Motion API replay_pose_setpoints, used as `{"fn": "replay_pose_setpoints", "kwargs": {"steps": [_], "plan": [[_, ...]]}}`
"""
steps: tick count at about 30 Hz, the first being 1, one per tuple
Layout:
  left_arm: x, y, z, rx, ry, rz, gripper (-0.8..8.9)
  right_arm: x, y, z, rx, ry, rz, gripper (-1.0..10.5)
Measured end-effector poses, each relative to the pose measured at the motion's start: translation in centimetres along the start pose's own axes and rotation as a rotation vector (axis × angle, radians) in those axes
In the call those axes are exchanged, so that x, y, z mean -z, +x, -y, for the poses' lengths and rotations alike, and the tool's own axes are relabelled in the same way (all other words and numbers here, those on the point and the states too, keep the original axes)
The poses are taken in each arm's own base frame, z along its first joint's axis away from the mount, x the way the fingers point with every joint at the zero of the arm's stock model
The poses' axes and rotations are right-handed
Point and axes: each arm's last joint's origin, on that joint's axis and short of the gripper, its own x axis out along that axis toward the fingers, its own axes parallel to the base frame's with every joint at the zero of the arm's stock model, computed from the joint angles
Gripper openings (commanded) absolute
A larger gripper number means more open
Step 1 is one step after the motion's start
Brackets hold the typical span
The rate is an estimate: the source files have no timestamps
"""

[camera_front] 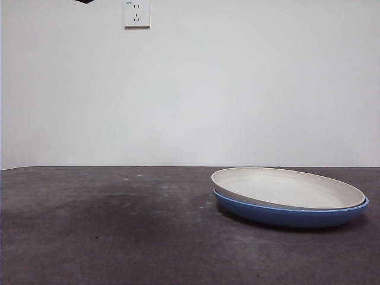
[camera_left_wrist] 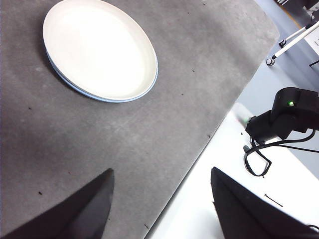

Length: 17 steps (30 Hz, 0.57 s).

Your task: Pick up the white plate, put it on the blue plate, put it on desk

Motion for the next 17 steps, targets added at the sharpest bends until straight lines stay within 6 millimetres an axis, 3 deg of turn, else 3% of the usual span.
{"fn": "replay_pose_setpoints", "kwargs": {"steps": [10, 17], "plan": [[0.0, 0.0, 0.0, 0.000, 0.008, 0.000, 3.12, -0.2, 1.1, 0.4, 0.020, 0.090, -0.045, 4.4], [0.0, 0.0, 0.0, 0.000, 0.013, -0.002, 3.12, 0.5, 7.5, 2.8, 0.055, 0.175, -0.160, 4.4]]}}
